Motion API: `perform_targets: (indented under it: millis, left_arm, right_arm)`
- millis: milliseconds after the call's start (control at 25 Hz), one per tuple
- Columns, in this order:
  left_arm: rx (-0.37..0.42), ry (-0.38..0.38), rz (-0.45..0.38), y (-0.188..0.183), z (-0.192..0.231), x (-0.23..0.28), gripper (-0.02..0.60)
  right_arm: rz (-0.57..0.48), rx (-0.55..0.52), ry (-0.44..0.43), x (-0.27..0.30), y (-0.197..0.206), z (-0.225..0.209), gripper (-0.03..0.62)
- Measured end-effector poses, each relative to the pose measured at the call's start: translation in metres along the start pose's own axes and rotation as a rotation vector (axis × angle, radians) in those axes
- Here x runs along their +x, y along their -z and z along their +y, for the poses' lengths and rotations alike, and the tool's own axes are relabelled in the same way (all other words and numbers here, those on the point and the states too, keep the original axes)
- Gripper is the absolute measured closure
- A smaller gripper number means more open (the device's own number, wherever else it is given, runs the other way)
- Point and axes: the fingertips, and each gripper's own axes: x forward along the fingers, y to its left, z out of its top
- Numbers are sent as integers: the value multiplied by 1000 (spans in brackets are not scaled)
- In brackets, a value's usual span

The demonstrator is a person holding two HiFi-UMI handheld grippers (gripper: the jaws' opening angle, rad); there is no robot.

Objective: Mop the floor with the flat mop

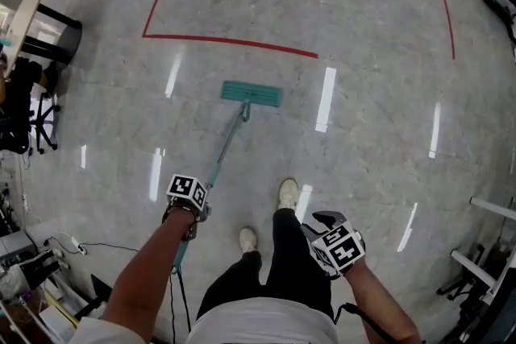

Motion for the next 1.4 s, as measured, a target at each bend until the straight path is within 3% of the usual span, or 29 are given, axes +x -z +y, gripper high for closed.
perform_targets:
  millis: [800, 1200, 1400]
  left_arm:
    - [29, -47, -30, -146, -23, -54, 538]
    - [44, -75, -52, -203, -31, -71, 538]
    - [58, -93, -63, -212, -32, -74, 538]
  right_arm:
    - [-3, 43, -8, -2, -14, -39, 434]
    - [17, 74, 9, -11, 2, -50, 434]
    - [26, 74, 13, -13, 8, -51, 434]
